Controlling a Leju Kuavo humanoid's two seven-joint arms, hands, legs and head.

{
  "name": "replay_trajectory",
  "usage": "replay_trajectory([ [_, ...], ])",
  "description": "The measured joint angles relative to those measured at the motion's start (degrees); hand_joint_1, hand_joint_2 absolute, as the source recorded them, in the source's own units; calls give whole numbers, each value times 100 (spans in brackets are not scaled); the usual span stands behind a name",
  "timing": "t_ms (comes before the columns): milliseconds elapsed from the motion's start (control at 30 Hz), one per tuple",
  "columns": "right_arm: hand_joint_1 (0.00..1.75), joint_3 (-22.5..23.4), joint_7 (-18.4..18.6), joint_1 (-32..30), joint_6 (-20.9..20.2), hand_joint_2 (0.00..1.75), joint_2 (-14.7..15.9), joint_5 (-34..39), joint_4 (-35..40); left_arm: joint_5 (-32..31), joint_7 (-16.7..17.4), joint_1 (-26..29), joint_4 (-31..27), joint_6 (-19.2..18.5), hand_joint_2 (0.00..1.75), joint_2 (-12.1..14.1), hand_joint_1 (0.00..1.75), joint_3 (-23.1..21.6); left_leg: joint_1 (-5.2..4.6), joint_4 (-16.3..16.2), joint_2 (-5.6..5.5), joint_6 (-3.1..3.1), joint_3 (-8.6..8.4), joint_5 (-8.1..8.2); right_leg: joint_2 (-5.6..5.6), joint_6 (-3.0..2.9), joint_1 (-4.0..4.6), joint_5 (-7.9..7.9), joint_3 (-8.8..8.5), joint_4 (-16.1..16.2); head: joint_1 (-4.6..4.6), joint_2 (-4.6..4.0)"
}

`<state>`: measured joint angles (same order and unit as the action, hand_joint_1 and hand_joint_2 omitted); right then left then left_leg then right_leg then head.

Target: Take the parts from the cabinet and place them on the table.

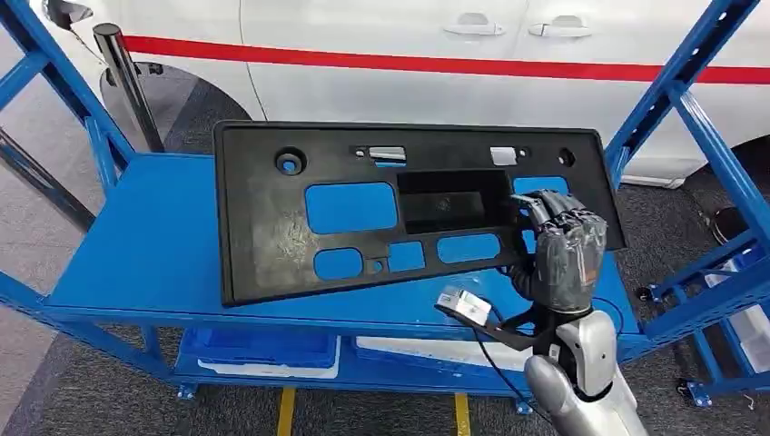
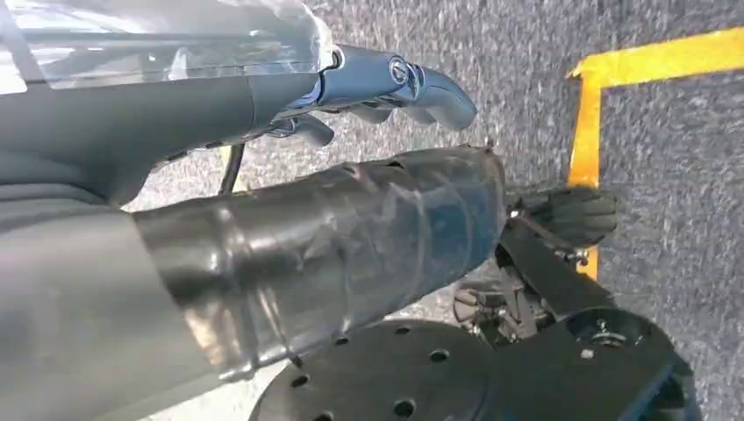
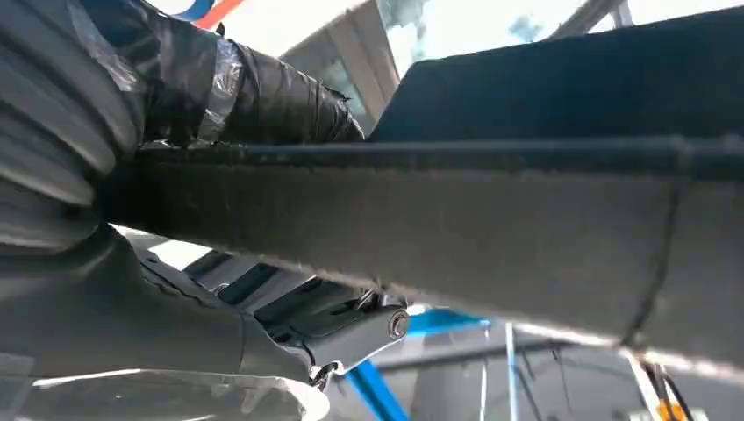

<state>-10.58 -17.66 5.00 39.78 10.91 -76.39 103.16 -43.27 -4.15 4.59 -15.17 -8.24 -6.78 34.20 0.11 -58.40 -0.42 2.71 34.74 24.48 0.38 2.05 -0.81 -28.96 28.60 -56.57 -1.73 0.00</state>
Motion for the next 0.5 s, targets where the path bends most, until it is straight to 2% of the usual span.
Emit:
replay_trajectory([
  [33,175,86,-57,-63,0,175,0,-4,99,-35,-13,-8,-9,-5,0,-37,0,26,41,69,18,40,-24,-45,-2,13,-20,-86,-1,-51,0,0],
  [67,175,192,-114,-123,0,175,0,-4,197,-76,-18,-11,-24,-13,0,-48,0,48,42,90,21,66,-26,-62,-7,20,-18,-275,82,-246,-4,0],
  [133,175,381,-239,-272,0,175,0,92,335,-184,-18,-15,-35,-5,0,-81,0,77,41,89,32,82,0,-72,-6,54,-28,-782,453,-1096,0,0],
  [167,175,511,-364,-421,0,175,4,256,392,-325,15,-31,-35,30,0,-124,0,81,36,82,36,88,16,-78,-6,74,-37,-960,639,-1526,0,0],
  [200,175,699,-589,-590,0,175,11,509,442,-462,61,-59,-35,68,0,-160,0,77,36,72,31,88,35,-81,-6,89,-47,-992,739,-1759,0,0],
  [233,175,1022,-1027,-743,0,175,11,920,462,-624,159,-87,-35,133,0,-233,0,53,37,52,16,86,60,-88,-7,104,-61,-868,713,-1714,-2,0],
  [267,175,1344,-1350,-851,0,175,11,1243,435,-724,289,-113,-28,170,0,-284,0,28,42,22,3,77,87,-93,-9,108,-71,-650,566,-1435,0,0],
  [300,175,1662,-1540,-944,0,175,11,1524,394,-767,384,-135,-22,205,0,-347,0,22,49,-8,-4,70,112,-97,-13,107,-79,-393,325,-959,-4,0],
  [333,175,1910,-1652,-1038,0,175,11,1704,351,-772,424,-151,-20,227,0,-411,0,22,50,-36,-3,56,135,-104,-26,95,-84,-166,0,-352,-2,0],
  [367,175,2091,-1738,-1103,0,175,9,1769,302,-772,439,-158,-22,227,0,-463,0,22,48,-50,-1,24,148,-121,-31,56,-76,-234,-108,-56,-2,0],
  [400,175,2303,-1852,-1213,0,175,4,1799,241,-767,450,-157,-22,227,0,-509,0,22,36,-30,-5,-31,148,-150,-6,21,-18,-77,-72,-136,2,0],
  [500,175,2764,-2114,-1311,0,175,-37,1998,243,-789,152,-144,-147,175,0,-608,0,24,42,-7,4,-180,181,-251,-1,-109,8,-37,37,-136,0,0],
])
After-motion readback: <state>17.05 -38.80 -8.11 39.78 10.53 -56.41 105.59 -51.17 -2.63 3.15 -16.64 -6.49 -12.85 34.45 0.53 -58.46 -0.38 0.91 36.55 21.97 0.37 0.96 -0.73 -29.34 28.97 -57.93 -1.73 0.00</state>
